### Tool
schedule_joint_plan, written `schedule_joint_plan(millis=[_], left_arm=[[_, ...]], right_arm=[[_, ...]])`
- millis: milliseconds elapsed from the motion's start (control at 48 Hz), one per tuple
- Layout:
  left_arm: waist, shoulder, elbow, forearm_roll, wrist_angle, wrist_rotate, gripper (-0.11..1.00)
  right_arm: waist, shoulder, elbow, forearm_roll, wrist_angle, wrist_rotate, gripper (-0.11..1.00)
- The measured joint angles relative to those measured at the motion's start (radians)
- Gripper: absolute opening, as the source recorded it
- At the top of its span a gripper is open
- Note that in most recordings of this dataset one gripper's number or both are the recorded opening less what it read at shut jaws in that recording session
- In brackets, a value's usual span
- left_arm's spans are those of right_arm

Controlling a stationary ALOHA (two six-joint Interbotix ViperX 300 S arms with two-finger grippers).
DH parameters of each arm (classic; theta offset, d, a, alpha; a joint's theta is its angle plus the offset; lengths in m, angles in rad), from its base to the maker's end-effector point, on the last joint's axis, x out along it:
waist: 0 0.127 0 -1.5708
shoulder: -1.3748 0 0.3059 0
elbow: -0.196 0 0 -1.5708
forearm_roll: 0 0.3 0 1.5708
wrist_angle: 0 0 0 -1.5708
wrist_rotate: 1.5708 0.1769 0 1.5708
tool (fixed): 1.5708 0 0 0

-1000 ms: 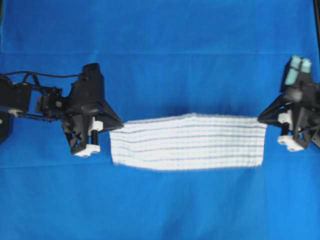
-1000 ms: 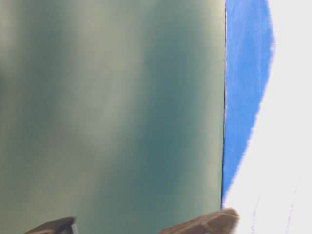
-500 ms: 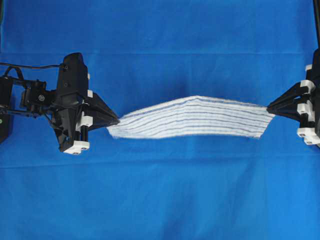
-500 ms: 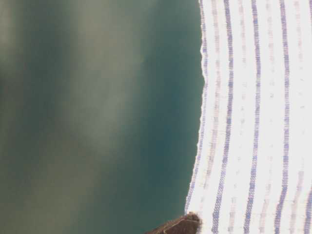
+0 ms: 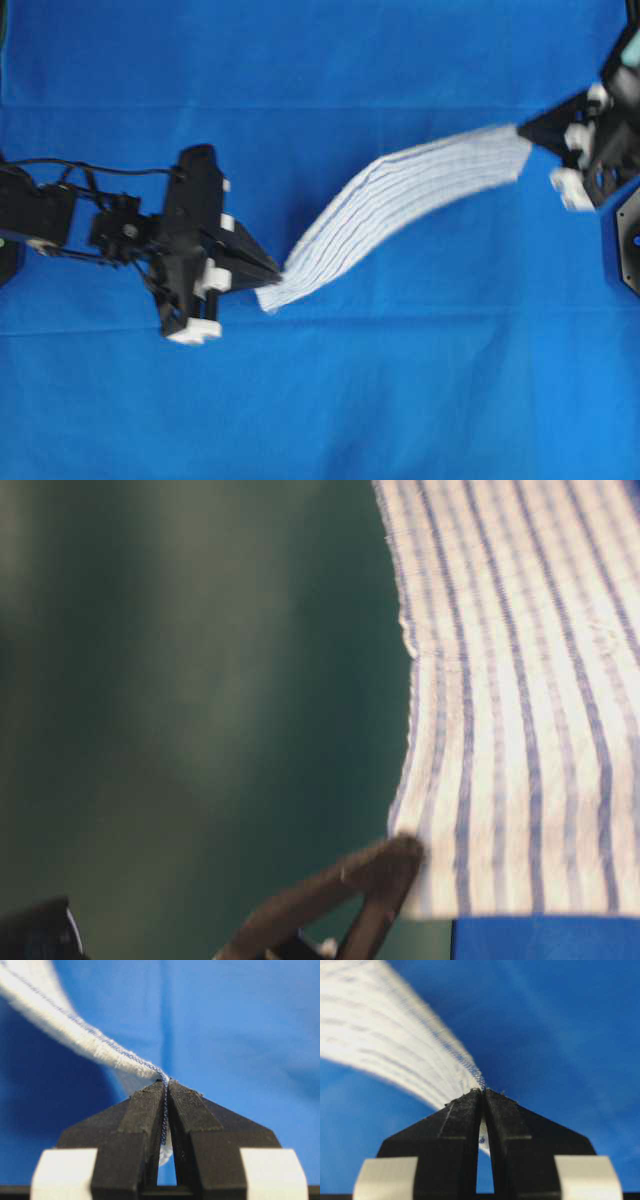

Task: Fold the blue towel.
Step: 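Lift the strip and rotate it vertical, right gripper moving to the top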

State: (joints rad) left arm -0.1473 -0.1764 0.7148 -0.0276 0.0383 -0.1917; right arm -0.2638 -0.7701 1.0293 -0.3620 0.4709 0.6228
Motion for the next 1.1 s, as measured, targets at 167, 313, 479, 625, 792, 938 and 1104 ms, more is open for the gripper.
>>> schedule_joint_plan(millis=[167,313,479,625,792,938,1104], left_arm=[[-0.015,0.087,-0.066,0.0,-0.043,0.0,0.01],[-0.02,0.158,-0.13,0.0,-0.058,0.005,0.01],[-0.023,0.224,-0.206,0.0,-0.063,0.008,0.01],[-0.023,0.27,-0.256,0.0,-0.066,0.008,0.01],[-0.025,0.304,-0.295,0.002,-0.072,0.008,0.01],[-0.028,0.322,-0.318,0.002,-0.08,0.008,0.01],[-0.026,0.342,-0.353,0.003,-0.097,0.009,0.01]], right_arm=[[-0.118,0.084,-0.029,-0.029,-0.055,-0.008,0.05],[-0.184,0.163,-0.064,-0.04,-0.129,-0.017,0.05],[-0.213,0.278,-0.126,-0.058,-0.201,-0.017,0.05],[-0.218,0.39,-0.201,-0.086,-0.224,-0.017,0.05],[-0.218,0.469,-0.264,-0.112,-0.229,-0.018,0.05],[-0.224,0.492,-0.287,-0.127,-0.229,-0.018,0.05],[-0.233,0.489,-0.284,-0.132,-0.229,-0.018,0.05]])
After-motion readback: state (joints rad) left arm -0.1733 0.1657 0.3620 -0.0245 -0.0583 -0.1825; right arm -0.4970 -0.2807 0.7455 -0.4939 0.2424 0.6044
